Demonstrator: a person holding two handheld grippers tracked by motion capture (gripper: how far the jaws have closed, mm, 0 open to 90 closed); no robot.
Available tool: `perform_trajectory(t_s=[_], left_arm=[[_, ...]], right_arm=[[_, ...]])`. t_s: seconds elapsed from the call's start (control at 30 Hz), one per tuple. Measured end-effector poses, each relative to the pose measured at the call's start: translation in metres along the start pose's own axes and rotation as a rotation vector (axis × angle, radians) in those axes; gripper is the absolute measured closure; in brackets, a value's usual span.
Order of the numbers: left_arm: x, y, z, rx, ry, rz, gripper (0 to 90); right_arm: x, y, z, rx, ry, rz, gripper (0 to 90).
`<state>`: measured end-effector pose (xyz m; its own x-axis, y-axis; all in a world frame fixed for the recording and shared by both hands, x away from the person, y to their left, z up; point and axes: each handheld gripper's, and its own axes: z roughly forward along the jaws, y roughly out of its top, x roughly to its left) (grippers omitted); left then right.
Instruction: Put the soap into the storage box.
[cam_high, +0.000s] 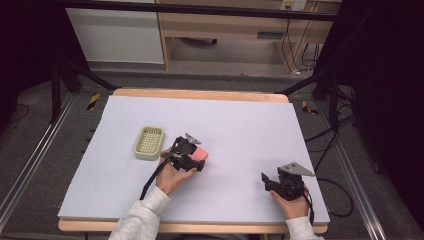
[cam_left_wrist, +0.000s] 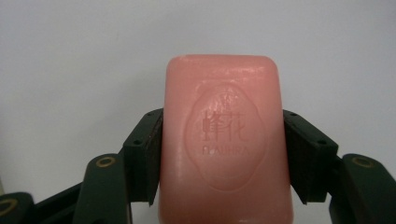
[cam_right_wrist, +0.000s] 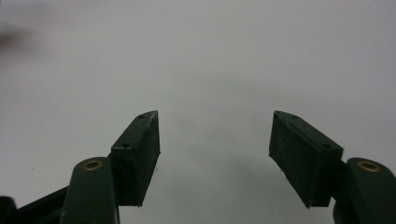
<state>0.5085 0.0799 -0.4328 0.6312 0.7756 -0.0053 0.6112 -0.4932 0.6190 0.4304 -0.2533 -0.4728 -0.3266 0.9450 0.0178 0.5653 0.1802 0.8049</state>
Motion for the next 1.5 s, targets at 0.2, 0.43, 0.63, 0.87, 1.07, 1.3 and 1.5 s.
perform_trajectory(t_s=[0.2, 0.43, 0.63, 0.87, 1.07, 1.3, 1.5], left_arm=[[0.005, -0.003, -0.010, -0.014, 0.004, -0.003, 37.3], [0.016, -0.007, -0.025, -0.040, 0.008, -0.017, 37.3], [0.025, -0.011, -0.036, -0.054, 0.018, -0.027, 37.3], [0.038, -0.018, -0.048, -0.077, 0.034, -0.054, 37.3], [0.051, -0.023, -0.058, -0.098, 0.049, -0.081, 37.3], [0.065, -0.027, -0.070, -0.128, 0.056, -0.114, 37.3], [0.080, -0.032, -0.080, -0.153, 0.075, -0.150, 37.3]], right_arm=[[0.000, 0.000, 0.000, 0.000, 0.001, 0.006, 33.5], [0.000, 0.000, 0.000, 0.000, -0.002, 0.004, 33.6], [0.000, 0.000, 0.000, -0.001, -0.002, 0.003, 33.6], [0.000, 0.000, 0.000, -0.003, -0.007, 0.003, 33.5], [0.000, 0.000, 0.001, -0.003, -0.008, 0.004, 33.5], [0.000, 0.000, 0.000, -0.004, -0.009, 0.004, 33.3], [0.000, 0.000, 0.000, -0.008, -0.011, 0.009, 33.3]])
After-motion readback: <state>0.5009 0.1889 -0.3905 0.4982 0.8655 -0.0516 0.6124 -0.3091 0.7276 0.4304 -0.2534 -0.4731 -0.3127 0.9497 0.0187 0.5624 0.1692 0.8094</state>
